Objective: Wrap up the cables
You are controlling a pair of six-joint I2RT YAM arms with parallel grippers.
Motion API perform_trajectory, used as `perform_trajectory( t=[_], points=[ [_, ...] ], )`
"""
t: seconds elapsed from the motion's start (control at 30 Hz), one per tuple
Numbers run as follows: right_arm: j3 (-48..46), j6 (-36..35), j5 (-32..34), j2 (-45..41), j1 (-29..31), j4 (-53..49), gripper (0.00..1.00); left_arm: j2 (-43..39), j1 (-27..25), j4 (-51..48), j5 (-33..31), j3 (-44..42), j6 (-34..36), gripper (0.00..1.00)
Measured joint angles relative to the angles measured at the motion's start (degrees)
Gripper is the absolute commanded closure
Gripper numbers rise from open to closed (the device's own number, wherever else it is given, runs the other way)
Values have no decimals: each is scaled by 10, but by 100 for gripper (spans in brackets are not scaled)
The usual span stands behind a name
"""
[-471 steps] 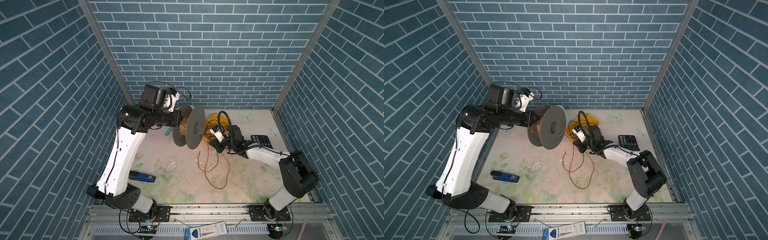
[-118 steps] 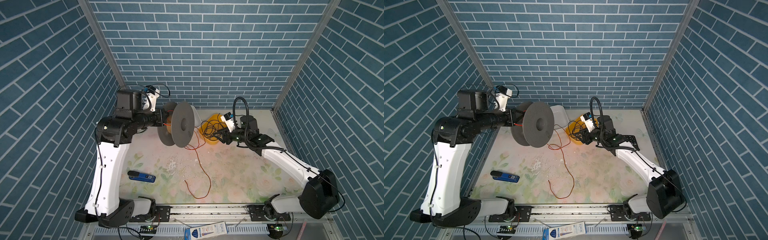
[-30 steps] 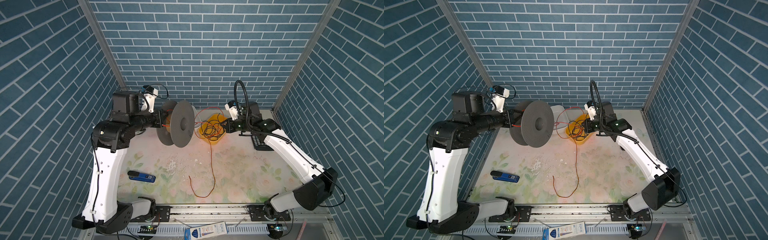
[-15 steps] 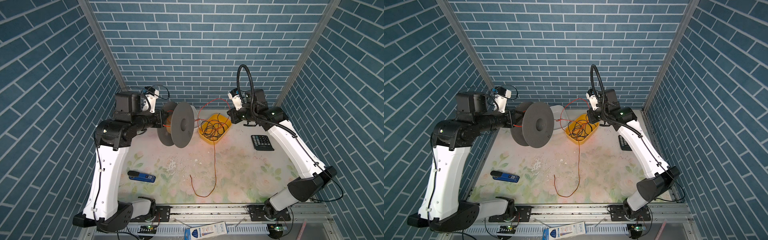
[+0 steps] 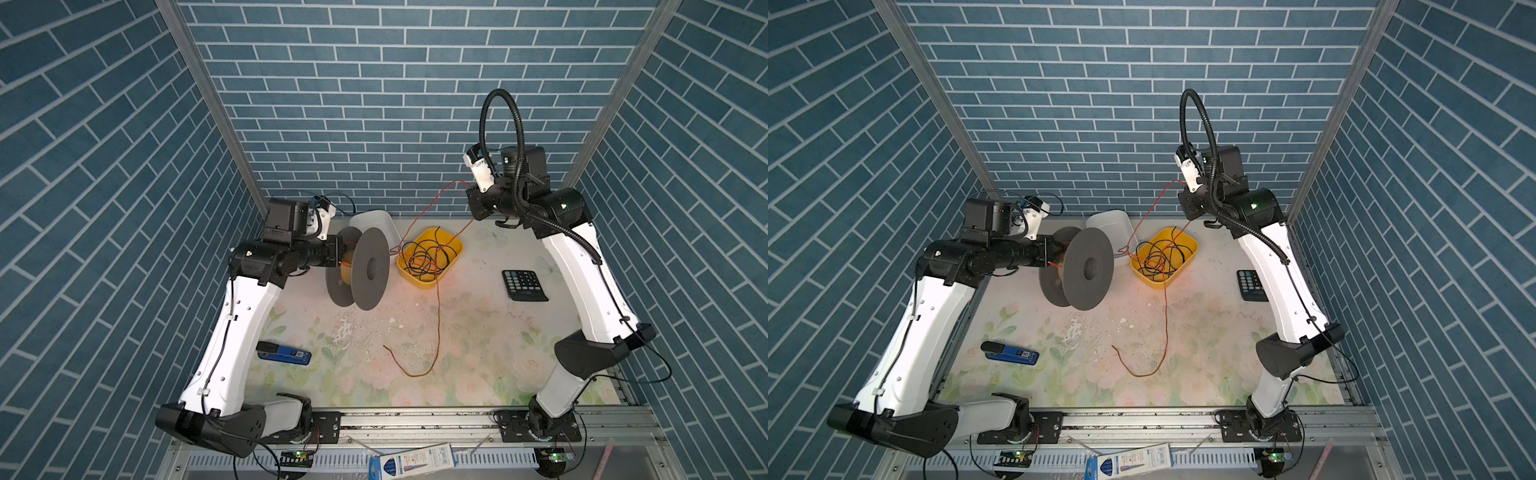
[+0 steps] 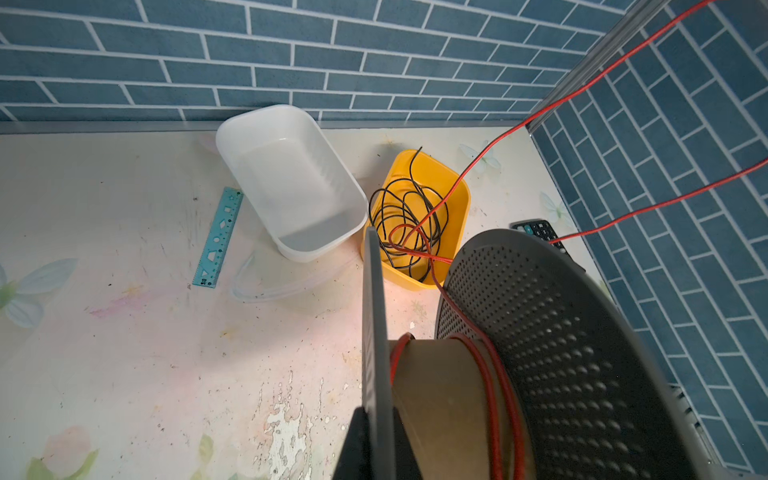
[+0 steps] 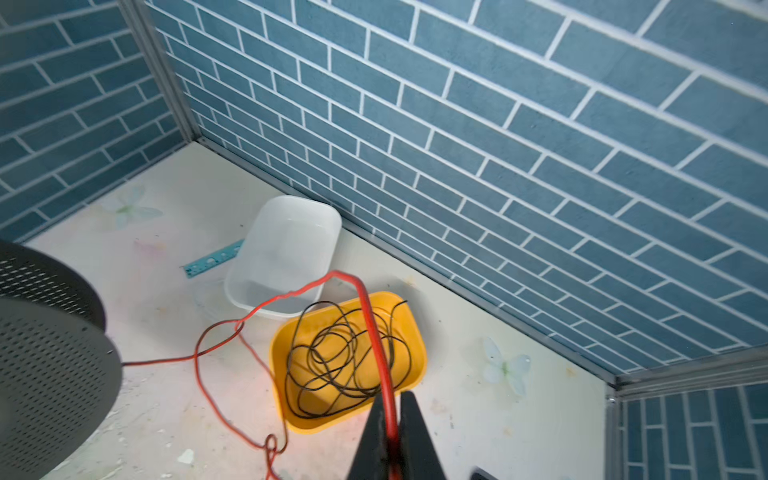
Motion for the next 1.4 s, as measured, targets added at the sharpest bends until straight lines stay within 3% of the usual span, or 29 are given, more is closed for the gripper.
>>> perform_trajectory(
  t=[0.13, 0.27, 0.4, 0.63, 0.83, 0.97, 1.1, 1.4],
  points=[
    [106, -14, 38, 69, -7, -38, 83, -6, -16, 3, 1, -14, 14, 100],
    [108, -5, 47, 98, -28, -78, 84, -12, -19, -1, 4, -17, 29, 100],
    [-12, 27, 26, 85, -54, -72, 83, -18, -20, -9, 7, -17, 42, 100],
    [-367, 96, -103, -28, -63, 30, 55, -20, -21, -19, 12, -17, 47, 100],
    [-560, 183, -262, -154, -59, 156, 36, -29, -21, -21, 23, -17, 57, 100],
    [-650, 274, -332, -175, -48, 273, 34, -30, -23, -23, 28, -17, 59, 100],
    [-727, 376, -360, -158, -15, 385, 33, -31, -32, -22, 28, -17, 59, 100],
    [-752, 500, -376, -71, 47, 584, 34, -31, -58, -23, 28, -17, 64, 100]
  ],
)
